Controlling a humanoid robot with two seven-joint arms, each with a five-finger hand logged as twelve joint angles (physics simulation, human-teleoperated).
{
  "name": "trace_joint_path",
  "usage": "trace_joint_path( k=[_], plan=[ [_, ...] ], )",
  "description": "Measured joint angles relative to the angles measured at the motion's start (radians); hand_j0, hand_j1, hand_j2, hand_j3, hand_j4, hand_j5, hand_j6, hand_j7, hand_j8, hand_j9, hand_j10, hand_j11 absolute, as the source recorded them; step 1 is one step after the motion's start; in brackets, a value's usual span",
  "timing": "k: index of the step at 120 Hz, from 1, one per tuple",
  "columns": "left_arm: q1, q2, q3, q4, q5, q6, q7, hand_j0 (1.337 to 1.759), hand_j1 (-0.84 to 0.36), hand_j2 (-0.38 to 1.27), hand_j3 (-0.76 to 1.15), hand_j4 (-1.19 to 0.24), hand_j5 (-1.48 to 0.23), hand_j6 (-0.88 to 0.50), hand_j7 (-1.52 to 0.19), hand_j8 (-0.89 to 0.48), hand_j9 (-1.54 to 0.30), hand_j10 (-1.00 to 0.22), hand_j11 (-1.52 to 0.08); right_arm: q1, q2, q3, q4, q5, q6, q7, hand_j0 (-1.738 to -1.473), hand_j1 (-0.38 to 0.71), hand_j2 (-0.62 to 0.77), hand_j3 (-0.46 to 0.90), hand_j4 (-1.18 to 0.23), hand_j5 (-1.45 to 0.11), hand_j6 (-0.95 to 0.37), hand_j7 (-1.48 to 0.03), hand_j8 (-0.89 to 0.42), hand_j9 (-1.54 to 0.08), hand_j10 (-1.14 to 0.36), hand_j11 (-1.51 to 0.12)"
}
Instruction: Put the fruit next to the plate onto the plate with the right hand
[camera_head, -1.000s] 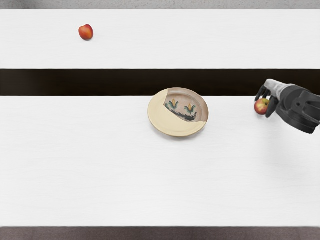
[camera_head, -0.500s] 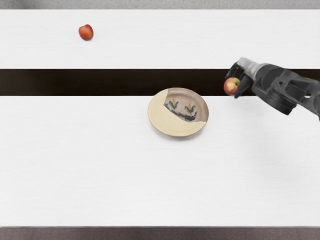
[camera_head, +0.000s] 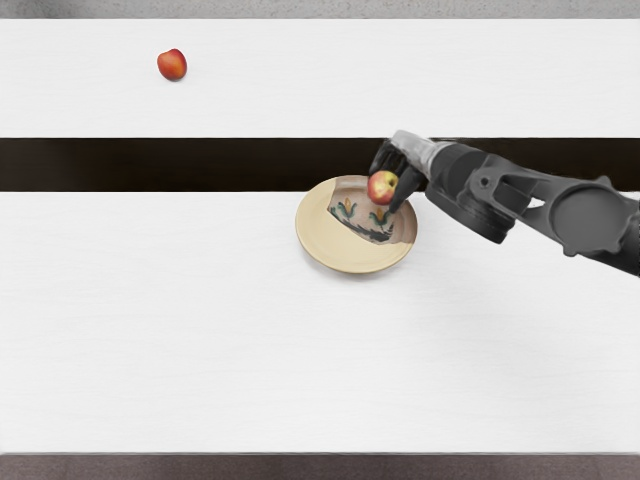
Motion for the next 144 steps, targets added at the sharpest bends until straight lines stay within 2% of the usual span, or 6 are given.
trace_joint_path(
  k=[30, 35, 56, 81, 107, 144],
  plan=[
    [0.0, 0.0, 0.0, 0.0, 0.0, 0.0, 0.0, 1.658, 0.34, 0.0, 0.0, -0.01, -0.01, -0.01, -0.01, -0.01, -0.01, -0.01, -0.01, -0.036, 0.014, 0.001, -0.006, -0.004, -0.004, 0.0, -1.658, 0.29, 0.37, 0.0, -0.64, -0.88, -0.49, -0.87, -0.54, -0.88, -0.66, -0.89],
    [-0.001, 0.0, 0.0, 0.0, 0.0, 0.0, 0.0, 1.658, 0.34, 0.0, 0.0, -0.01, -0.01, -0.01, -0.01, -0.01, -0.01, -0.01, -0.01, -0.039, 0.018, 0.011, -0.007, -0.001, -0.01, 0.0, -1.658, 0.17, 0.3, 0.0, -0.54, -0.72, -0.41, -0.71, -0.44, -0.72, -0.55, -0.7],
    [-0.001, 0.0, 0.0, 0.0, 0.0, 0.0, 0.0, 1.658, 0.34, 0.0, 0.0, -0.01, -0.01, -0.01, -0.01, -0.01, -0.01, -0.01, -0.01, -0.042, 0.006, 0.065, 0.009, 0.039, 0.015, -0.001, -1.658, -0.13, 0.13, 0.0, -0.23, -0.3, -0.17, -0.3, -0.19, -0.3, -0.23, -0.43],
    [0.0, 0.0, 0.0, 0.0, 0.0, 0.0, 0.0, 1.658, 0.34, 0.0, 0.0, -0.01, -0.01, -0.01, -0.01, -0.01, -0.01, -0.01, -0.01, -0.1, -0.293, 0.302, 0.18, 0.271, 0.424, 0.0, -1.658, -0.27, 0.05, 0.0, -0.09, -0.11, -0.07, -0.11, -0.07, -0.11, -0.09, -0.16],
    [-0.001, 0.0, 0.0, -0.001, 0.0, 0.0, 0.0, 1.658, 0.34, 0.0, 0.0, -0.01, -0.01, -0.01, -0.01, -0.01, -0.01, -0.01, -0.01, -0.206, -0.594, 0.448, 0.221, 0.518, 0.728, 0.0, -1.658, -0.32, 0.02, 0.0, -0.03, -0.04, -0.02, -0.04, -0.03, -0.04, -0.03, -0.05],
    [-0.006, 0.0, 0.001, -0.006, 0.003, -0.007, 0.0, 1.658, 0.34, 0.0, 0.0, -0.01, -0.01, -0.01, -0.01, -0.01, -0.01, -0.01, -0.01, -0.232, -0.703, 0.484, 0.227, 0.632, 0.77, 0.0, -1.658, -0.34, 0.0, 0.0, -0.01, -0.01, -0.01, -0.01, -0.01, -0.01, -0.01, -0.01]
  ],
)
